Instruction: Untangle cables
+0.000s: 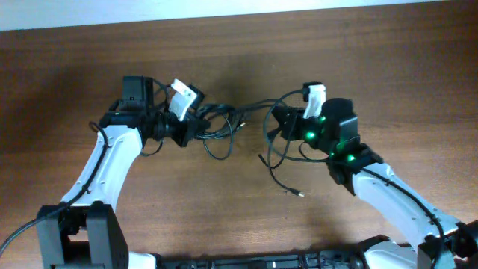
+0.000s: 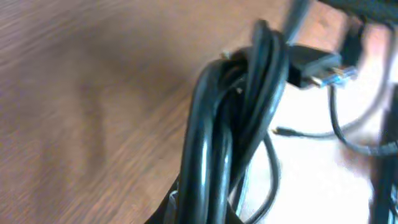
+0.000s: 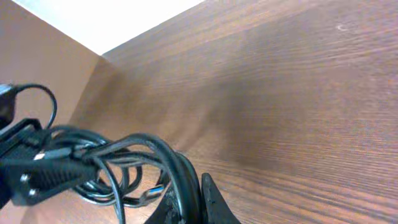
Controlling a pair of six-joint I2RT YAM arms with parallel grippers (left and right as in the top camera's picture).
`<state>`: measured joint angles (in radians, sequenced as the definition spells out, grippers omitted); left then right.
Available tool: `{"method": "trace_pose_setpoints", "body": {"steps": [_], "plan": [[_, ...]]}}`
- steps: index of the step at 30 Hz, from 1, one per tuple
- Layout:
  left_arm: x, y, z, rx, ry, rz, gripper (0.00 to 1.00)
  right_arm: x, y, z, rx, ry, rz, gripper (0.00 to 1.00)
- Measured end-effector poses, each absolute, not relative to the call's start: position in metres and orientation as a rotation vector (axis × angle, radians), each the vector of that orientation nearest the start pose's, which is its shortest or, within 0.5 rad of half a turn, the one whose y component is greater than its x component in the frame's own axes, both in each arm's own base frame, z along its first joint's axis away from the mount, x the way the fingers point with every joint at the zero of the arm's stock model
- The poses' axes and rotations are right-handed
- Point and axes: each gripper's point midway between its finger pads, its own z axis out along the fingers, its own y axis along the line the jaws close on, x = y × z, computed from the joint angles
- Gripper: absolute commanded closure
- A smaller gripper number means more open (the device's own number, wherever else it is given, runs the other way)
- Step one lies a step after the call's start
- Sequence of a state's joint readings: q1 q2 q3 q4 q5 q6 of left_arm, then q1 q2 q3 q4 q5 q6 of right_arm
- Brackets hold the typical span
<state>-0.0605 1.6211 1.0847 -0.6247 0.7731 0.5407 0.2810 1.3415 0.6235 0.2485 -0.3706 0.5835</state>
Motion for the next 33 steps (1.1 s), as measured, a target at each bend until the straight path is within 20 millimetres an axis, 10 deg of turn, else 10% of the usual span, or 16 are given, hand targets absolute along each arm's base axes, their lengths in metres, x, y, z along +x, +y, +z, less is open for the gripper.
{"method": "trace_pose_setpoints", "body": {"steps": [2,4,9,23,33], "plan": [[0.338,-0.146,0.126,1.046,2.182,-0.856,0.96,0.359,0.158,0.143,0.055,2.154,0.871,0.26],[0.354,-0.121,0.122,0.941,2.231,-0.774,0.9,0.37,0.11,0.126,0.211,2.195,0.7,0.06],[0.375,-0.098,0.125,0.701,2.305,-0.74,0.96,0.357,0.132,0.135,0.031,2.189,0.862,0.03],[0.342,-0.157,0.178,0.835,1.981,-1.237,0.98,0.315,0.239,0.174,-0.532,1.959,1.008,0.16],[0.331,-0.165,0.199,0.858,1.857,-1.374,0.99,0.335,0.24,0.183,-0.466,1.888,0.88,0.33]]}}
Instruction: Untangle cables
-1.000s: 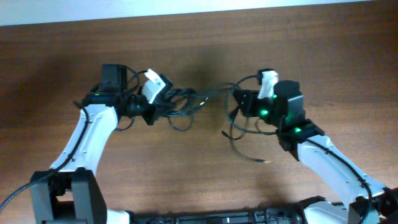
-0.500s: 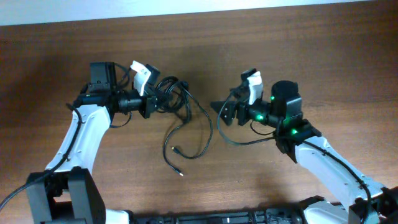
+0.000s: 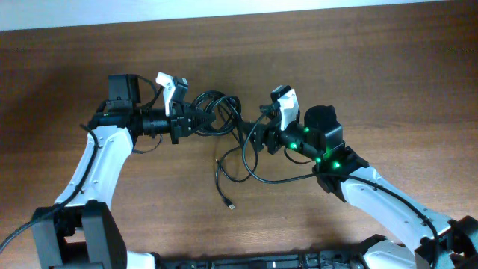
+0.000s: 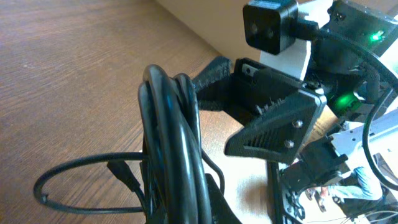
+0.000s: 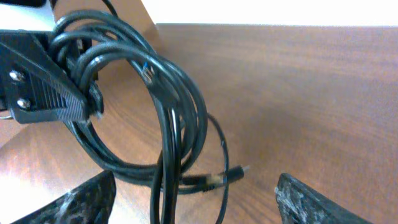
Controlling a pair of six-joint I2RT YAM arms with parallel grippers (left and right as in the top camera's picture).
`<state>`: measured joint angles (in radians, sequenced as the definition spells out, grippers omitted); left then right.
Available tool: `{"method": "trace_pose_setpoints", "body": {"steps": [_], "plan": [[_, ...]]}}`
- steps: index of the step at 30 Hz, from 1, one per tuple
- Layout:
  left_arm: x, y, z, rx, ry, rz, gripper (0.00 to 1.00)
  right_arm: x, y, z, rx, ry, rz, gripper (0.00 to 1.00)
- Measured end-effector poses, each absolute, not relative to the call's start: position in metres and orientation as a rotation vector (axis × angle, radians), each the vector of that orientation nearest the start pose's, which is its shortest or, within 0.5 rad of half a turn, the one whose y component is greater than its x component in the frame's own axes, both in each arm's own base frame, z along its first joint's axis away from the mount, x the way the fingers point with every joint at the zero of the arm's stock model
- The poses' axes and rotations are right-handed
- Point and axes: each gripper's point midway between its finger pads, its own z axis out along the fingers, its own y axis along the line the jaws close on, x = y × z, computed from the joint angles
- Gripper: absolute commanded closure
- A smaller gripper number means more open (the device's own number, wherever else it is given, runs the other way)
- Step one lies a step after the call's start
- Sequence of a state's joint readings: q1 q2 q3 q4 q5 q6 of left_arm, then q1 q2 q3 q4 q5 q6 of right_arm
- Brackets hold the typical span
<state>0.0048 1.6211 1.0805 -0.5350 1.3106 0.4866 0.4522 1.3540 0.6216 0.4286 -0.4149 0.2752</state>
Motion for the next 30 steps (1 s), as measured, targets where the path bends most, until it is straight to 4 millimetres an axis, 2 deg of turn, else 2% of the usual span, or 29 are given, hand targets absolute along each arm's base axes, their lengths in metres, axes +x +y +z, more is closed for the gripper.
{"method": "trace_pose_setpoints", "body": {"steps": [2,3,7,9,10,12,16,24,30], "plan": [[0.331,-0.165,0.199,0.864,1.85,-1.372,0.98,0.34,0.239,0.195,-0.4,1.856,0.929,0.33],[0.331,-0.165,0.199,0.866,1.849,-1.37,0.97,0.34,0.24,0.198,-0.349,1.864,0.974,0.36],[0.334,-0.167,0.188,0.888,1.9,-1.3,0.96,0.336,0.245,0.205,-0.056,1.942,1.242,0.44],[0.332,-0.176,0.18,0.943,1.922,-1.253,0.98,0.336,0.245,0.205,0.067,1.967,1.331,0.46],[0.329,-0.184,0.176,0.984,1.932,-1.229,0.99,0.337,0.246,0.207,0.114,1.97,1.37,0.51],[0.323,-0.199,0.168,1.055,1.948,-1.191,0.97,0.337,0.247,0.21,0.174,1.967,1.421,0.55],[0.322,-0.205,0.161,1.095,1.968,-1.139,0.96,0.337,0.25,0.201,0.253,2.006,1.467,0.61],[0.323,-0.204,0.16,1.096,1.975,-1.126,0.94,0.336,0.261,0.17,0.316,2.103,1.483,0.63],[0.324,-0.203,0.158,1.095,1.983,-1.114,0.93,0.337,0.261,0.168,0.319,2.104,1.483,0.63]]}}
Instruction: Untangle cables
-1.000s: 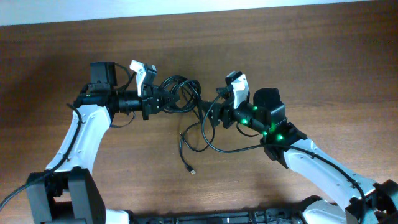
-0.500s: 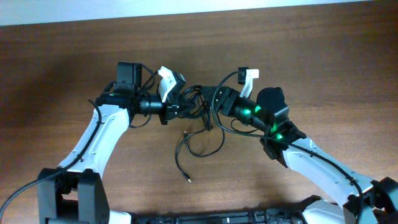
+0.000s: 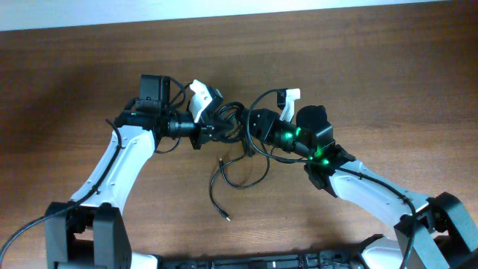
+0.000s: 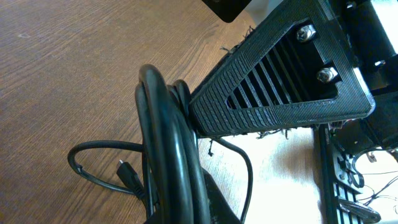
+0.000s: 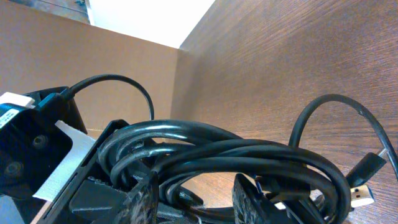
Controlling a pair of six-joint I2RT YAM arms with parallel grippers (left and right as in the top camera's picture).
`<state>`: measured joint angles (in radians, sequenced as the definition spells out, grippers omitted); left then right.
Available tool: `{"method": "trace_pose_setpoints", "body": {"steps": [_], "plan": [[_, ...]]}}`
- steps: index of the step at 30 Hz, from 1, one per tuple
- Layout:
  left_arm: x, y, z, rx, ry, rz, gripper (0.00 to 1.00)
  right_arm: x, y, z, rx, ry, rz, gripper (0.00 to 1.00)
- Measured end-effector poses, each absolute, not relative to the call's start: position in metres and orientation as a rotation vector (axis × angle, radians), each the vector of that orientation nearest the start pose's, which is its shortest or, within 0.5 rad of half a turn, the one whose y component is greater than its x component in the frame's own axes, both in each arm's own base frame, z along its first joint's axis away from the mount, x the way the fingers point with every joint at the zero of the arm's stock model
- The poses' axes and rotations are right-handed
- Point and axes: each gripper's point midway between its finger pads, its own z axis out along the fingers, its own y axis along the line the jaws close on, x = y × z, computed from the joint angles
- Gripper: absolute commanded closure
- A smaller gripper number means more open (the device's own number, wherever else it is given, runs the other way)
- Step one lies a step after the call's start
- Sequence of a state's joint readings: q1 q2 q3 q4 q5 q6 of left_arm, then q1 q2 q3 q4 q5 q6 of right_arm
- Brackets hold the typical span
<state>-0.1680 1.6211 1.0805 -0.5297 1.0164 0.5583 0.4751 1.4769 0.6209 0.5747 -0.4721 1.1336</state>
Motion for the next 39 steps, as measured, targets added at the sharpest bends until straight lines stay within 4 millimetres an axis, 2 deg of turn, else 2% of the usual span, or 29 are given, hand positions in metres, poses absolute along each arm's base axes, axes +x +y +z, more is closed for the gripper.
{"method": "trace_pose_setpoints", "body": {"steps": [7,12,17,18,20,23,26,27,29,34,37,39], "plan": [[0.324,-0.203,0.158,1.096,1.982,-1.115,0.92,0.336,0.264,0.167,0.31,2.104,1.489,0.64],[0.323,-0.204,0.159,1.1,1.978,-1.118,0.93,0.332,0.271,0.171,0.232,2.084,1.481,0.64],[0.316,-0.215,0.158,1.138,1.968,-1.132,0.96,0.334,0.268,0.163,0.244,2.108,1.434,0.65],[0.315,-0.217,0.157,1.146,1.971,-1.127,0.96,0.334,0.268,0.162,0.25,2.109,1.426,0.68],[0.315,-0.217,0.157,1.148,1.972,-1.128,0.96,0.336,0.267,0.161,0.26,2.106,1.415,0.94],[0.315,-0.217,0.156,1.147,1.981,-1.121,0.95,0.336,0.268,0.163,0.266,2.102,1.407,0.96],[0.317,-0.211,0.153,1.13,1.996,-1.11,0.95,0.337,0.265,0.156,0.273,2.138,1.356,0.96],[0.319,-0.207,0.154,1.114,2.0,-1.11,0.95,0.337,0.264,0.152,0.251,2.149,1.32,0.96],[0.332,-0.185,0.163,1.026,1.997,-1.095,0.94,0.336,0.261,0.142,0.2,2.174,1.253,0.96],[0.362,-0.126,0.182,0.763,2.025,-1.037,1.0,0.33,0.266,0.144,-0.008,2.148,1.209,0.96],[0.379,-0.094,0.18,0.568,2.1,-0.989,1.0,0.319,0.273,0.145,-0.194,2.129,1.212,0.96],[0.391,-0.067,0.169,0.349,2.216,-0.916,1.0,0.313,0.272,0.148,-0.25,2.126,1.211,0.96]]}}
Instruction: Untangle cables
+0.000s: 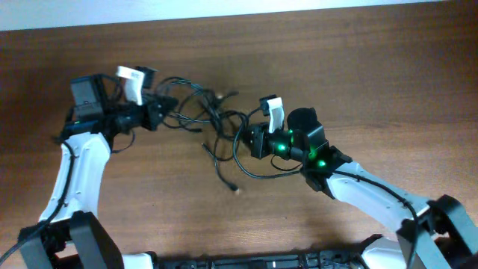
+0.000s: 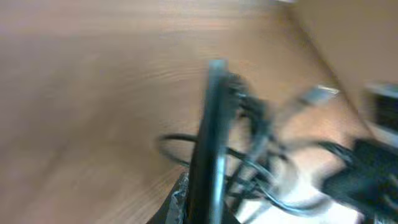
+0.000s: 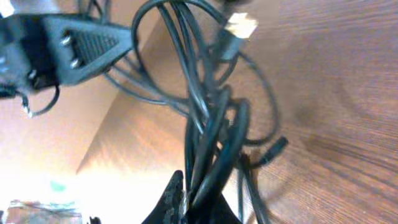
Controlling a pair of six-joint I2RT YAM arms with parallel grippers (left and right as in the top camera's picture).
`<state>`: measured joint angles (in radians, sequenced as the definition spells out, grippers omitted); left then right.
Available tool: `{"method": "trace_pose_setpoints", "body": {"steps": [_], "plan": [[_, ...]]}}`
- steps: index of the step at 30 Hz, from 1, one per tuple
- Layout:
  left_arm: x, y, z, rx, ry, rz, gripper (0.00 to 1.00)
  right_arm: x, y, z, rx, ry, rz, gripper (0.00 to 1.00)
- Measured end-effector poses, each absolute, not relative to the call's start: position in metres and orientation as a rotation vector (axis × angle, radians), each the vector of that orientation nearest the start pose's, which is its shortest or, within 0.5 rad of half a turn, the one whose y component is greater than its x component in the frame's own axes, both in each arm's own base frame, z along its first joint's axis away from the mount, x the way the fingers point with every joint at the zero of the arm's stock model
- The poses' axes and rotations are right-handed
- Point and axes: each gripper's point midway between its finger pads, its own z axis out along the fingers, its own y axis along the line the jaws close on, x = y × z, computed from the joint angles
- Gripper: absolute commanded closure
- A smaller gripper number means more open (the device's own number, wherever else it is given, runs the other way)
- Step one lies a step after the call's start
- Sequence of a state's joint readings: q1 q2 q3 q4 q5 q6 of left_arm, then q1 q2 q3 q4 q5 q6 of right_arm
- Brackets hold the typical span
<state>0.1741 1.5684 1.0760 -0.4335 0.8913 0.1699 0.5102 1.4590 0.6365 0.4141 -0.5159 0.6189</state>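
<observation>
A tangle of black cables (image 1: 203, 118) hangs stretched between my two grippers above the brown table. At the left end my left gripper (image 1: 154, 109) is shut on a strand; its wrist view is blurred, with one thick black cable (image 2: 210, 143) rising from the jaws. Right of the tangle, my right gripper (image 1: 251, 140) is shut on several strands (image 3: 208, 134). A USB plug (image 3: 240, 25) sticks out at the top of the loops. One loose end with a small plug (image 1: 235, 189) lies on the table below the tangle.
The wooden table (image 1: 388, 67) runs to a pale wall edge at the back. My left gripper's ribbed finger (image 3: 81, 40) shows in the right wrist view, beyond the loops. The arm bases stand at the front edge.
My left gripper has moved left, away from the right one. The bundle, packed tight between the two grippers before, is now drawn out into looser loops. The right gripper has shut on its strands.
Both grippers first held parts of the tangle, well apart. Then the right gripper was open beside the coil that the left one held. Then the two were pressed together around the coil. Now they are apart again, with the coil spread out.
</observation>
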Motion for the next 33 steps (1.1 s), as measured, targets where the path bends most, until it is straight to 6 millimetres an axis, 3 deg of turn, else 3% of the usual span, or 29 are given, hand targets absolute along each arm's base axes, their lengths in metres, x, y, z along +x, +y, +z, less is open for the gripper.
{"method": "trace_pose_setpoints", "body": {"steps": [4,8,9,10,11,12,13,16,22,29,33], "plan": [[0.399,-0.009,0.148,-0.337,2.38,-0.859,1.0,0.31,0.246,0.141,-0.208,2.215,1.173,0.96],[0.391,-0.004,0.139,-0.738,2.387,-0.986,1.0,0.312,0.22,0.131,-0.111,2.309,1.148,0.96],[0.394,0.005,0.138,-0.775,2.373,-0.943,1.0,0.319,0.202,0.125,-0.038,2.33,1.096,0.87],[0.4,0.023,0.14,-0.789,2.331,-0.882,1.0,0.326,0.185,0.119,0.03,2.341,1.052,0.7],[0.405,0.045,0.143,-0.782,2.288,-0.822,1.0,0.338,0.155,0.111,0.148,2.339,0.968,0.53],[0.409,0.06,0.151,-0.709,2.248,-0.785,1.0,0.344,0.142,0.109,0.192,2.332,0.932,0.45],[0.412,0.057,0.157,-0.613,2.236,-0.791,1.0,0.344,0.142,0.11,0.186,2.325,0.936,0.41],[0.413,0.001,0.18,-0.129,2.188,-0.915,1.0,0.345,0.162,0.128,0.077,2.25,1.035,0.37],[0.387,-0.11,0.204,0.486,2.03,-1.121,1.0,0.325,0.233,0.175,-0.247,2.045,1.21,0.37],[0.362,-0.174,0.211,0.741,1.944,-1.211,1.0,0.312,0.278,0.182,-0.14,2.034,1.28,0.37],[0.351,-0.195,0.211,0.813,1.926,-1.237,1.0,0.331,0.27,0.157,0.211,2.108,1.261,0.37]]}}
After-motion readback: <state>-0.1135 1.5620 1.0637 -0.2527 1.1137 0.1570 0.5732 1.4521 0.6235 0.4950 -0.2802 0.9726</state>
